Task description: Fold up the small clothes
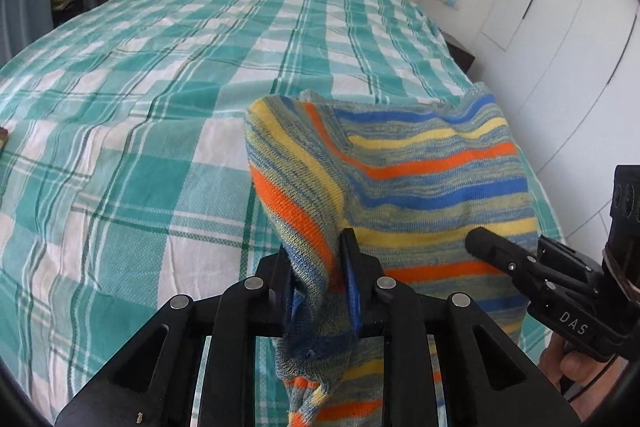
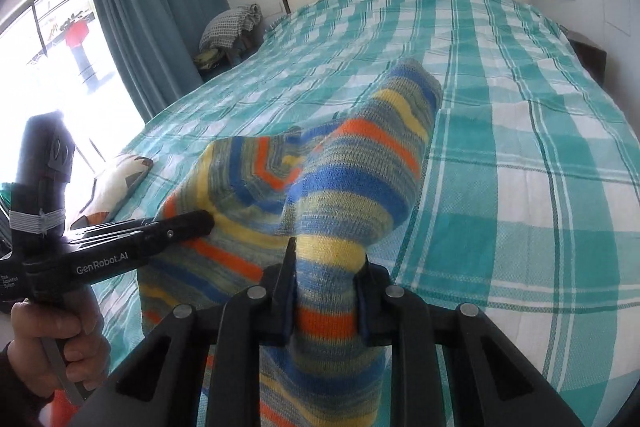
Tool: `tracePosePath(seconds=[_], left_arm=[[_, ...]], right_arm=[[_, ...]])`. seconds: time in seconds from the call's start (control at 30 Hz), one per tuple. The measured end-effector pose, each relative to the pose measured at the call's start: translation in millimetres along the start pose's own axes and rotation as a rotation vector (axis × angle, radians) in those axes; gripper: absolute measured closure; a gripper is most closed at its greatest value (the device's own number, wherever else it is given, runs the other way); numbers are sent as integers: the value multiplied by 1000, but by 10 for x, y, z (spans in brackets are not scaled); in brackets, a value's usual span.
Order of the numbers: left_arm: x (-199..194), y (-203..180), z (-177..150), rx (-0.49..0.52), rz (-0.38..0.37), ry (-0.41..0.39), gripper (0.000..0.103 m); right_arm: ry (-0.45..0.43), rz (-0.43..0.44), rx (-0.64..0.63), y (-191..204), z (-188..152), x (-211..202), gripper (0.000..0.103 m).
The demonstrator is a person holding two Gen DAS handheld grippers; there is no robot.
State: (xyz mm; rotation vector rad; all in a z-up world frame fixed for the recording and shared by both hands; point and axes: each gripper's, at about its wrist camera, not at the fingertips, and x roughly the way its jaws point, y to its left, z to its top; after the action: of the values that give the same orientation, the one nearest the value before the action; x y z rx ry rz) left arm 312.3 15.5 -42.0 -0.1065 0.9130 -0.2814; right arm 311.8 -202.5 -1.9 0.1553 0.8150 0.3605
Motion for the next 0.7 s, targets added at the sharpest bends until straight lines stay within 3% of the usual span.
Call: tracePosePath(seconds=[0.07,0.1,0.2,0.33,0.5,0.63,0.7], left_arm=[[212,25,-115,25,145,37,40],[250,46,-222,34,208,47,39],[93,33,-644,85,254,32,30],[-338,-202,-1125,185,342,-32,3],[-862,-490,-1365,191,346,-43,2],[-1222,-651,-1438,184,418,-69,2],[-1384,-703,-1471,187,400,-75,2]], right_arm=[[59,-48,44,-173,18,165,52],[80,-113,56,-273,-22,202,31],[112,-198,59,-425,-246,72,27],[141,-279,-48,-285,-702,-300,15],[154,-298,-87,1,-1161,-818,14],[119,-301,-64,208,-1267,-1269,6],[90,-295,-52,309,-1273,-1496,4]])
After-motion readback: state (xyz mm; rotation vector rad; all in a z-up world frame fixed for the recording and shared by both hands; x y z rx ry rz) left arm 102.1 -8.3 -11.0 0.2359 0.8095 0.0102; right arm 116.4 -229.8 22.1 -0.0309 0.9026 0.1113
